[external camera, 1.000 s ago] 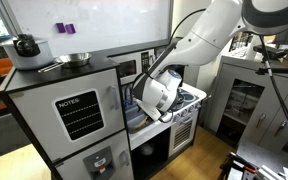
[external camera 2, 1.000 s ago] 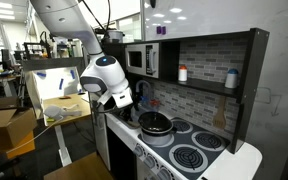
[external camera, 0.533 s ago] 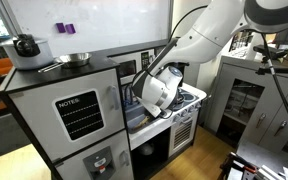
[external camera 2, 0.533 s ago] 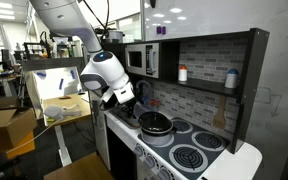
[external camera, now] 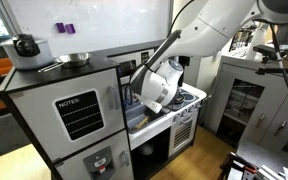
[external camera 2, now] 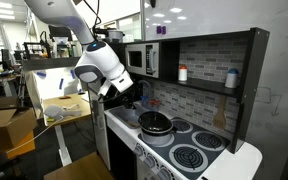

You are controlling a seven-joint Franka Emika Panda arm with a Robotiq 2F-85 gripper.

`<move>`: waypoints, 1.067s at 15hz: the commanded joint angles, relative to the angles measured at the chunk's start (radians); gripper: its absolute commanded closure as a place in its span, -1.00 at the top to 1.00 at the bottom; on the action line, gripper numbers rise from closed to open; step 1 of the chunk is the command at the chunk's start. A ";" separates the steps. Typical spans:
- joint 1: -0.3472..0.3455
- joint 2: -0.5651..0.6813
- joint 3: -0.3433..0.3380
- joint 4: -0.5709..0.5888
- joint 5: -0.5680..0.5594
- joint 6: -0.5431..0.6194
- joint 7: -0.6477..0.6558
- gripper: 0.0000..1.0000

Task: Put the wooden spoon in the sink

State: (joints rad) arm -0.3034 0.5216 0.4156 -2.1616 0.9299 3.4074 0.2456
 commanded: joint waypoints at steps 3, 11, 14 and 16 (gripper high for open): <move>0.036 -0.098 -0.038 -0.123 -0.085 -0.135 -0.137 1.00; 0.289 -0.178 -0.334 -0.283 -0.358 -0.289 -0.099 1.00; 0.427 -0.189 -0.476 -0.288 -0.443 -0.325 -0.093 1.00; 0.504 -0.198 -0.555 -0.286 -0.507 -0.349 -0.079 1.00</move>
State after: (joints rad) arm 0.0980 0.3612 -0.0288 -2.4308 0.5028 3.1140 0.1412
